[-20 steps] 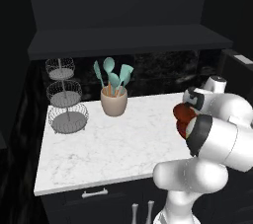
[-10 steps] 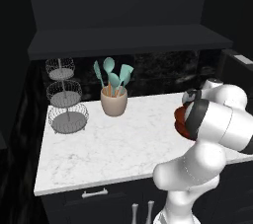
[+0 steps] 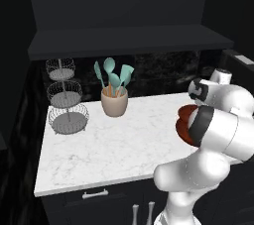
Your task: Pick up the bowls on the counter and stack them on top of one another in the open cabinet. Place the smaller bowl on top of the larger bowl.
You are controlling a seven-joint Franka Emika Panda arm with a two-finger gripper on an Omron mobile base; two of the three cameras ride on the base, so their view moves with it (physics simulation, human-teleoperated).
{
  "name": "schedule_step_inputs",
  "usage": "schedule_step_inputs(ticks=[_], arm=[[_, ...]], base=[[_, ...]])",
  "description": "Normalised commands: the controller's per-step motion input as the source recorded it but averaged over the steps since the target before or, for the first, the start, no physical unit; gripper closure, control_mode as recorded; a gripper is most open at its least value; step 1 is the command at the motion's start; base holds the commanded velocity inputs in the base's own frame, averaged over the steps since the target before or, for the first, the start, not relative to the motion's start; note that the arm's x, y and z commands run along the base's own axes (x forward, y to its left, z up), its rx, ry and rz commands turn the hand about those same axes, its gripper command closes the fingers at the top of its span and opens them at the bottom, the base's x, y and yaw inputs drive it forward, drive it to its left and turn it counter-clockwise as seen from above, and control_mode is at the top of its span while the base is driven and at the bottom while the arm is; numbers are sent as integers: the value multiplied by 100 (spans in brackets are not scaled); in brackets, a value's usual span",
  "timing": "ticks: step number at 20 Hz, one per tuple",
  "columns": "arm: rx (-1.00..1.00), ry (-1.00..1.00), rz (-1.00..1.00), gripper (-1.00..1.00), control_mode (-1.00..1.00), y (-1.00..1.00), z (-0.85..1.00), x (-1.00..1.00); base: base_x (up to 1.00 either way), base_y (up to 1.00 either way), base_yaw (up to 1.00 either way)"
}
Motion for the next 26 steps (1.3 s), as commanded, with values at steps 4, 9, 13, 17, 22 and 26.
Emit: schedule_step_inputs(ticks=[4, 9, 13, 17, 22, 26], arm=[[2, 0, 0, -100, -100, -21, 32, -70], [0, 0, 2, -100, -100, -4, -14, -98], [0, 2, 3, -100, -100, 0, -49, -72], [0, 0, 6, -100, -100, 9, -19, -2], [-1, 0, 6, -100, -100, 11, -31, 24], [0, 0, 1, -100, -100, 0, -25, 49]], base=[[0, 0, 0], [0, 0, 0], [0, 0, 0], [0, 0, 0], [0, 0, 0], [0, 0, 0]])
